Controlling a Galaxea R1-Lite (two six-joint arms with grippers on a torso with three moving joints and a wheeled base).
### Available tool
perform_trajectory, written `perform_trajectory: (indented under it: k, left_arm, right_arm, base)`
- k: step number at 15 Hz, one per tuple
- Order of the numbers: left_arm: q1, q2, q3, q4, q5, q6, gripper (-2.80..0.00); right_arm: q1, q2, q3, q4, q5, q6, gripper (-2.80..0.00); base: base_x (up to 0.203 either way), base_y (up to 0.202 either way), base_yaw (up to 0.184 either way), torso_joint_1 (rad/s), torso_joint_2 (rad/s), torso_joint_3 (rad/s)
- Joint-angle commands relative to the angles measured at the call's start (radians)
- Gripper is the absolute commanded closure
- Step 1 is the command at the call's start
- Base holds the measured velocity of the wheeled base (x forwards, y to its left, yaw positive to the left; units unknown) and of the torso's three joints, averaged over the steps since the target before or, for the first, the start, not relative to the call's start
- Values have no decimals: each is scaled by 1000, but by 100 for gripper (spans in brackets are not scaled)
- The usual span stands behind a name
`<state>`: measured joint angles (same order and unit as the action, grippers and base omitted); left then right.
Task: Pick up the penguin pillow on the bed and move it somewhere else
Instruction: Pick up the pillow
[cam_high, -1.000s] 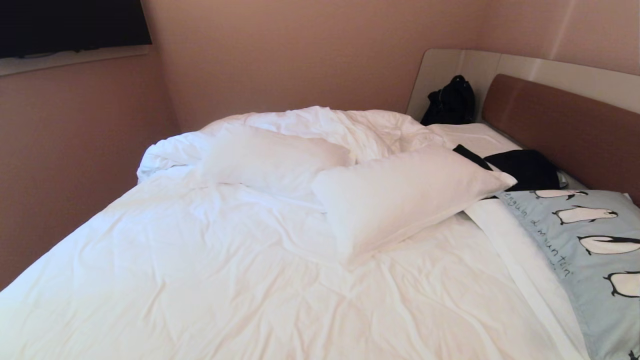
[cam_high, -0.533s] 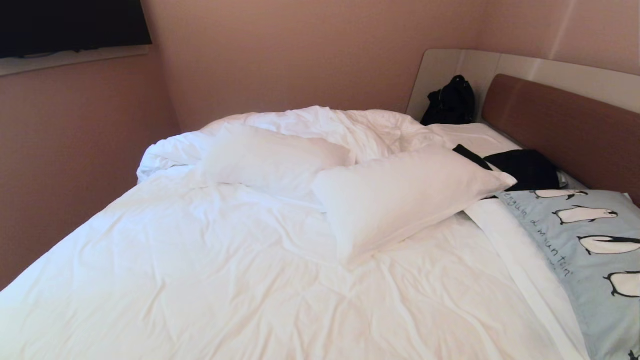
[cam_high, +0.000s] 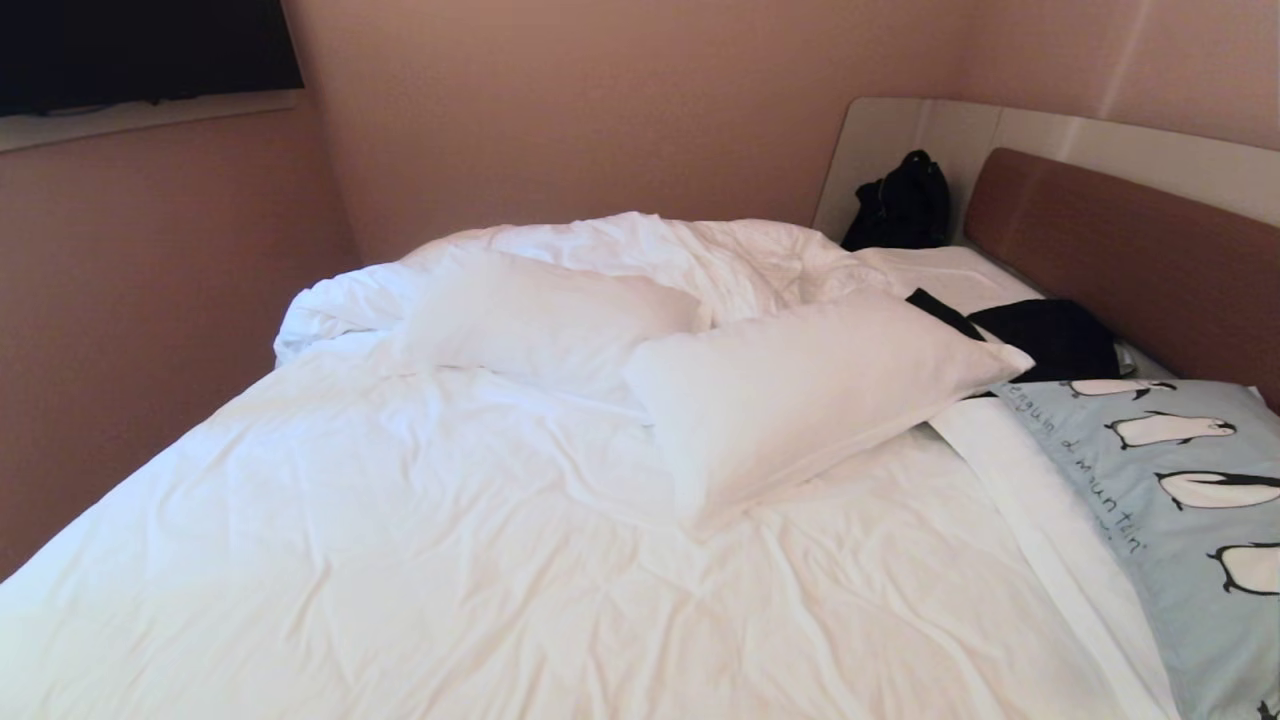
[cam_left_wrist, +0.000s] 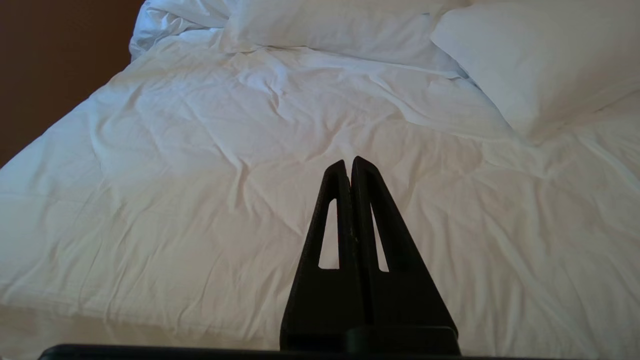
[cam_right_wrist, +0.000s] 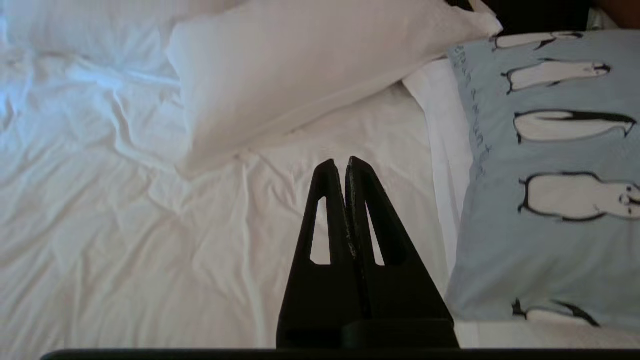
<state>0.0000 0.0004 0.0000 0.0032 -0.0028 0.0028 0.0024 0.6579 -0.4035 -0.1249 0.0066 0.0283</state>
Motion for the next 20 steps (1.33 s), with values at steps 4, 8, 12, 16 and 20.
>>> perform_trajectory:
  k: [4, 8, 12, 16, 20]
  left_arm:
    - [0, 0, 0, 0, 0, 0, 0]
    - [0, 0, 0, 0, 0, 0, 0]
    - [0, 0, 0, 0, 0, 0, 0]
    - [0, 0, 0, 0, 0, 0, 0]
    - [0, 0, 0, 0, 0, 0, 0]
  right_arm:
    - [-15, 339, -219, -40, -32, 33, 0]
    - [-58, 544, -400, -50, -51, 37, 0]
    - [-76, 734, -568, -64, -58, 40, 0]
    - [-142, 881, -690, -75, -63, 65, 0]
    - [-247, 1022, -774, -78, -62, 80, 0]
  base:
    - [0, 0, 0, 0, 0, 0]
    - [0, 0, 0, 0, 0, 0]
    - [0, 0, 0, 0, 0, 0]
    - [0, 0, 0, 0, 0, 0]
    - [0, 0, 0, 0, 0, 0]
